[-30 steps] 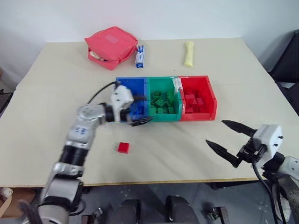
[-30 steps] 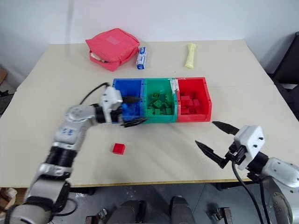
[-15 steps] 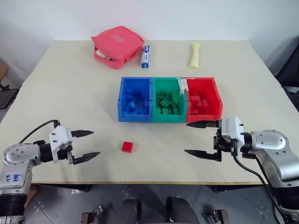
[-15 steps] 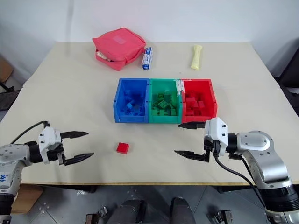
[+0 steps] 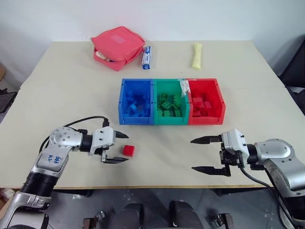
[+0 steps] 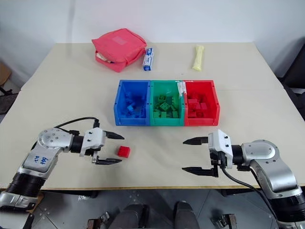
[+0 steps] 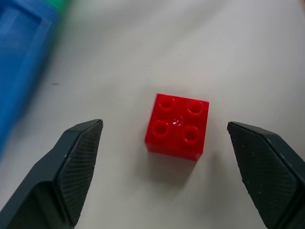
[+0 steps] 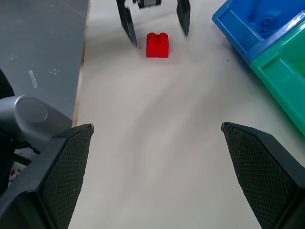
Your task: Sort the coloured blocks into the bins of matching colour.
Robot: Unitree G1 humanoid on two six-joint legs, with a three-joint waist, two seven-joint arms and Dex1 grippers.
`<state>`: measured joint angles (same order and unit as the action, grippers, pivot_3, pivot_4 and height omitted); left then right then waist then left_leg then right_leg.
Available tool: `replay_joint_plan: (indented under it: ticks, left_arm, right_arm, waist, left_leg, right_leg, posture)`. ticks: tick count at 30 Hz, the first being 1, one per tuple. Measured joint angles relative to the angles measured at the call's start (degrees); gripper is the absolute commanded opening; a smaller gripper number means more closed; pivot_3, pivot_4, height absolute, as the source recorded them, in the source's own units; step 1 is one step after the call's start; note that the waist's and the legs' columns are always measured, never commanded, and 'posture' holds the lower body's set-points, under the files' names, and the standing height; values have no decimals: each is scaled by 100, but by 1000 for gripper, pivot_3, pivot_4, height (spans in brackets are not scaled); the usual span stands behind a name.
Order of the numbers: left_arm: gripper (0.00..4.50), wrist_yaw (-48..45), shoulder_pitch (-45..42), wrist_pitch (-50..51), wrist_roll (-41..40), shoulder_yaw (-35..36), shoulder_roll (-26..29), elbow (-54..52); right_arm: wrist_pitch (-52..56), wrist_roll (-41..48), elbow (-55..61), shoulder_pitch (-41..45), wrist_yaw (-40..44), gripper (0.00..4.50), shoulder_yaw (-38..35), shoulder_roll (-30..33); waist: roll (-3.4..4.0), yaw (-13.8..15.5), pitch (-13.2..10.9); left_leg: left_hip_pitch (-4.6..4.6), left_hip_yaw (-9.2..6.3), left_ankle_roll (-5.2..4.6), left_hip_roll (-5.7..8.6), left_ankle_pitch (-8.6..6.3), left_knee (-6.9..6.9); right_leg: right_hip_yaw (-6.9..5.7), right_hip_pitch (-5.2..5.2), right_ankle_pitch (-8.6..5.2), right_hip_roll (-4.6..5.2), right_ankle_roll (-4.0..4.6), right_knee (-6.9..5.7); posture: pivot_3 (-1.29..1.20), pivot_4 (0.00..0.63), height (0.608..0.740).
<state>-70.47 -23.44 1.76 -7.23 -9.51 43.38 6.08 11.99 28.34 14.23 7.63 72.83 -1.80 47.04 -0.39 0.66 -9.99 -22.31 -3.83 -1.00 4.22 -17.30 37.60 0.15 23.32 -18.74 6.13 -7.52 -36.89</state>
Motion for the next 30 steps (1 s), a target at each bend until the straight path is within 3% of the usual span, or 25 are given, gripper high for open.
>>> replay_joint_plan:
  ticks: [9,15,21,25,30]
  left_arm:
    - [1448,-192,-321,-3,9,-219,-191,328]
    - [1452,451,-513,911,-461,-6,-1124,131]
    - [1452,2159,-2284,1702,-521,142,-2994,521]
    - [1452,2759,-3410,832,-24,-124,-3826,1947]
    - [1452,3412,-4404,-214,406,-148,-4441,4226]
  right_arm:
    - [158,4,460,-768,-463,4500,-458,0]
    - [189,21,790,-1439,-985,4500,-1050,-69]
    - [187,227,967,-2052,-2288,4500,-2528,-960]
    - [218,317,1252,-2155,-3276,4500,-3026,-1577]
    - [286,304,1644,-2433,-3806,4500,-3017,-1877]
  waist:
    - [1,71,0]
    - [-5,127,-3]
    - [-21,258,-2]
    - [-22,208,-2]
    - [-26,141,-4]
  left_leg:
    - [0,-1,-2,4,-1,25]
    - [-16,-19,-10,10,-6,47]
    - [-23,-8,-18,20,-7,57]
    - [-6,13,-17,14,-7,40]
    - [-8,28,-17,12,-7,35]
  right_leg:
    - [15,-6,0,6,0,5]
    - [14,-5,0,9,-1,-2]
    - [4,-13,15,-27,-28,-5]
    - [12,-8,14,-44,-28,3]
    - [26,8,14,-47,-28,0]
  posture:
    - [0,150,740]
    - [0,150,740]
    - [0,150,740]
    - [0,150,740]
    - [0,150,740]
